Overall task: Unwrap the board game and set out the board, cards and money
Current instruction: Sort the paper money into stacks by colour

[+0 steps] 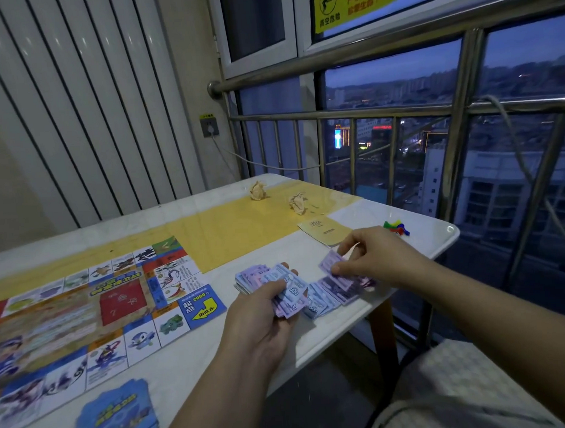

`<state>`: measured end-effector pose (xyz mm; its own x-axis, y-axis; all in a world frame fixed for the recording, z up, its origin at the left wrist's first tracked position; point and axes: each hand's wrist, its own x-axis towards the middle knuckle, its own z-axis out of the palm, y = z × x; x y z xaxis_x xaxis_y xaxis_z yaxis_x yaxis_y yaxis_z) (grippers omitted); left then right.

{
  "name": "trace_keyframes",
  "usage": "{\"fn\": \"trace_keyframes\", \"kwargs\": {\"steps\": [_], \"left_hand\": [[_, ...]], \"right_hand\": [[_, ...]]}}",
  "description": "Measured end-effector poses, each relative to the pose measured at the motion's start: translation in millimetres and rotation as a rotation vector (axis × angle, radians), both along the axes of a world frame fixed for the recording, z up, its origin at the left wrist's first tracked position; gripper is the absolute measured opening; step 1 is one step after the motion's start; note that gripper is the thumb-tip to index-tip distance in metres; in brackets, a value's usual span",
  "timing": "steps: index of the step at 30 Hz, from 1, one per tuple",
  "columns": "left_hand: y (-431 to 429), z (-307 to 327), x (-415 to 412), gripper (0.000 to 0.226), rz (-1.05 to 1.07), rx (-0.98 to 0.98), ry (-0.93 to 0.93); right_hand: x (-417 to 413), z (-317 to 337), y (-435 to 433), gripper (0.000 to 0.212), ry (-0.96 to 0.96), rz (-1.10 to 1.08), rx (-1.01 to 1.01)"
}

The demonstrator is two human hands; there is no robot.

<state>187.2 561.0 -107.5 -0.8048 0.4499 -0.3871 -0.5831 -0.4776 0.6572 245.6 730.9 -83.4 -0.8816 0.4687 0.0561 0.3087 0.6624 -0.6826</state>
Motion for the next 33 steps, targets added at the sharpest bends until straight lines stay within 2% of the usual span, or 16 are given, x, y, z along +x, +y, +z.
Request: {"fn": "trace_keyframes", "kwargs": {"steps": [2,4,7,11,16,19,21,23,25,27,29,33], "left_hand": [[0.9,-1.2,1.2,0.037,-0.008,-0.004,-0.009],[0.9,-1.9,2.0,0.039,-0.011,0.002,-0.012],[1.9,1.3,6.3,0.034,-0.025,0.001,0.021],[5.0,5.7,14.7,0.030,-0.047,0.038,0.050],[-3.6,9.5,10.0,0.042,0.005,0.095,0.016],[-12.2,3.9,-1.5,0.047,0.162,0.122,0.052],[-15.7,0.6,-5.6,0.043,0.226,0.137,0.084],[-14.1,-1.0,-2.4,0.041,0.211,0.149,0.092],[-10.0,-2.4,2.4,0.039,0.184,0.134,0.089],[-5.8,-2.1,7.9,0.035,0.156,0.120,0.077],[-1.7,0.8,13.3,0.030,0.124,0.116,0.058],[1.4,10.2,18.0,0.009,0.049,0.150,0.026]], "right_hand": [[-0.8,-7.9,0.4,0.039,-0.002,-0.029,0.113],[1.0,-7.8,-2.9,0.036,0.079,-0.046,0.183],[3.5,1.2,-19.0,0.026,0.166,0.090,0.033],[4.8,5.7,-40.7,0.026,0.059,0.275,-0.109],[-1.9,3.3,-34.2,0.017,0.109,0.180,-0.195],[-1.8,-4.9,-37.2,0.034,0.046,0.160,-0.167],[-3.1,-14.7,-41.4,0.044,0.023,0.116,-0.005],[-3.3,-15.7,-45.9,0.042,0.092,0.052,0.123],[-2.7,-9.0,-50.9,0.032,0.186,0.084,0.013],[-1.9,-3.1,-58.4,0.029,0.170,0.196,-0.121],[-1.0,-2.0,-61.9,0.026,0.126,0.258,-0.148],[1.6,0.0,-44.3,0.020,0.117,0.190,-0.163]]}}
